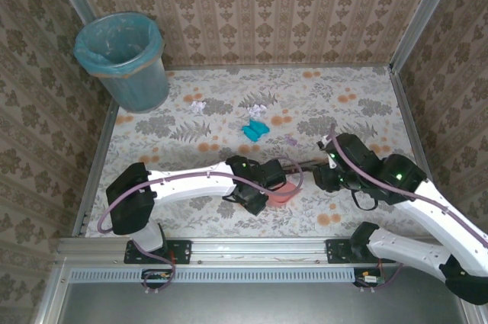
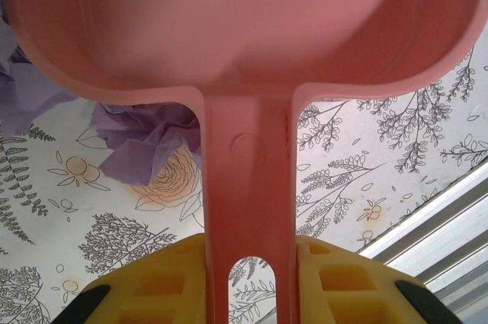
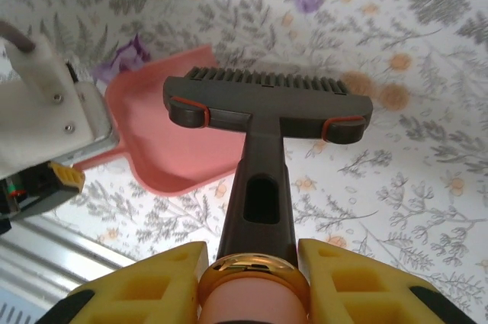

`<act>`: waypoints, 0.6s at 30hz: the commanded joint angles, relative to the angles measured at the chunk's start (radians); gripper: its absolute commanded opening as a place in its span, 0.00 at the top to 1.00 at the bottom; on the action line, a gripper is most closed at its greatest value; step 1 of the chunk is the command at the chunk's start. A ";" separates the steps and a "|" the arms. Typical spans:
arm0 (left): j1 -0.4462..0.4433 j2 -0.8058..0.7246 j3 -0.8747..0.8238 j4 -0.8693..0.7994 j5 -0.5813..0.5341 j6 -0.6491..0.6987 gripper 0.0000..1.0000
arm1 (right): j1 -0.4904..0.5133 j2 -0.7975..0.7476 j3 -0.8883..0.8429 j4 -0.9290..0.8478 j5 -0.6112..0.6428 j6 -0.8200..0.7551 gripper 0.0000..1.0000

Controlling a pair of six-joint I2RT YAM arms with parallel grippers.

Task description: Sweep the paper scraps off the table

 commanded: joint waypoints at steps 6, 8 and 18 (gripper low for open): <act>0.009 0.031 0.014 -0.006 -0.011 -0.009 1.00 | -0.096 0.052 -0.040 0.246 0.256 0.044 1.00; 0.012 0.033 0.015 -0.006 -0.013 -0.007 1.00 | -0.107 0.111 -0.046 0.324 0.260 0.040 1.00; 0.030 0.046 0.034 -0.008 -0.020 -0.012 1.00 | -0.175 0.381 -0.032 0.514 0.165 0.002 1.00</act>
